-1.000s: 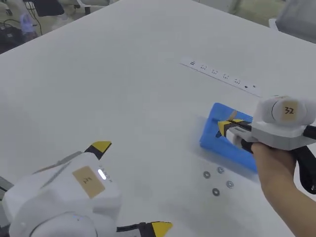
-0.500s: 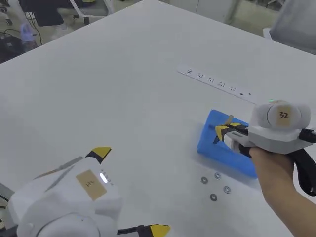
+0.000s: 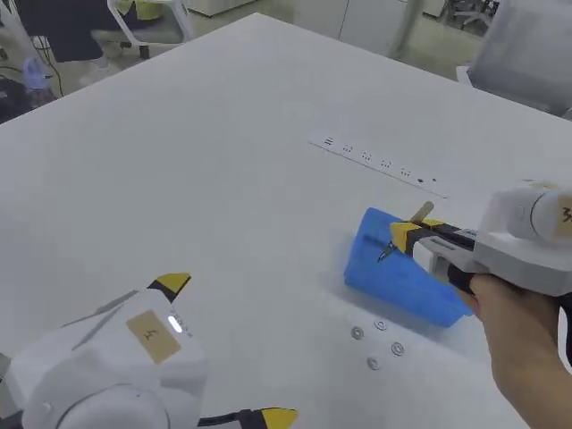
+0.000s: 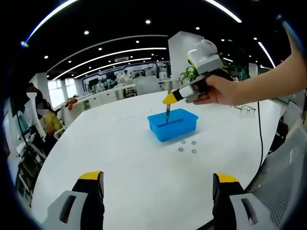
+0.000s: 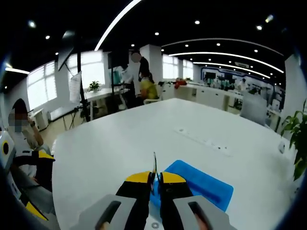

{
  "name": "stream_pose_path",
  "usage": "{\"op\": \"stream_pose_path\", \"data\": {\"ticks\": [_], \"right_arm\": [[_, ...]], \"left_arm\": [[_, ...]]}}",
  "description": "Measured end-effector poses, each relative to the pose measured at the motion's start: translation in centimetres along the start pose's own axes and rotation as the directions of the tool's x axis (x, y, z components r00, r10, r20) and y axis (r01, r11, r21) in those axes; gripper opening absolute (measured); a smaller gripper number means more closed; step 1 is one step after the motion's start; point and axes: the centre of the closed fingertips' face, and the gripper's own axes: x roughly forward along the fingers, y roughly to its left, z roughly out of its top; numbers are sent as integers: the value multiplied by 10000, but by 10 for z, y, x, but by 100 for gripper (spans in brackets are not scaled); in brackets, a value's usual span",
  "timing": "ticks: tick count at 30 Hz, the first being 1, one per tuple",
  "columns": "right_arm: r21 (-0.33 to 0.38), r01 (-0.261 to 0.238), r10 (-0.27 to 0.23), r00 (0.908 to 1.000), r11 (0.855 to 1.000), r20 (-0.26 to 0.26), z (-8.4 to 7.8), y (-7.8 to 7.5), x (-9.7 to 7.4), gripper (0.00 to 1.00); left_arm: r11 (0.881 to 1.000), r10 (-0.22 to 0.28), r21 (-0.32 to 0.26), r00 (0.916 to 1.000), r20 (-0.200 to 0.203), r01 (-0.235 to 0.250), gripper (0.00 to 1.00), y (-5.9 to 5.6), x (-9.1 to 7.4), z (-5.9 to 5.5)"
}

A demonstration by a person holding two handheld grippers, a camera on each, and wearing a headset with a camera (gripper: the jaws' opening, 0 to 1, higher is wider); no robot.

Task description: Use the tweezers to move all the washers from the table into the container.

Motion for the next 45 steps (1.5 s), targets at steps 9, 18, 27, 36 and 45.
{"op": "stream_pose_path", "data": {"ticks": [9, 18, 27, 36, 45], "right_arm": [[116, -459, 462, 9984, 9989, -329, -18, 21, -8, 3], [340, -584, 612, 9944, 9977, -856, -48, 26, -4, 3], [422, -572, 625, 9886, 9975, -1367, -71, 20, 5, 3], [437, -486, 551, 9854, 9979, -1610, -83, 20, 10, 3], [183, -406, 430, 9866, 9990, -1575, -82, 20, 11, 3]], "left_arm": [[9998, -167, 59, 9998, 53, 167, 96, -3, 0, 1], [9999, -148, -21, 9999, 54, 148, 96, -3, 0, 1], [9997, -227, 46, 9997, -67, 227, 95, -4, 1, -1], [9997, -198, 116, 9997, -133, 200, 95, -4, 1, -3], [9995, -235, 206, 9995, -225, 239, 95, -5, 2, -5]]}}
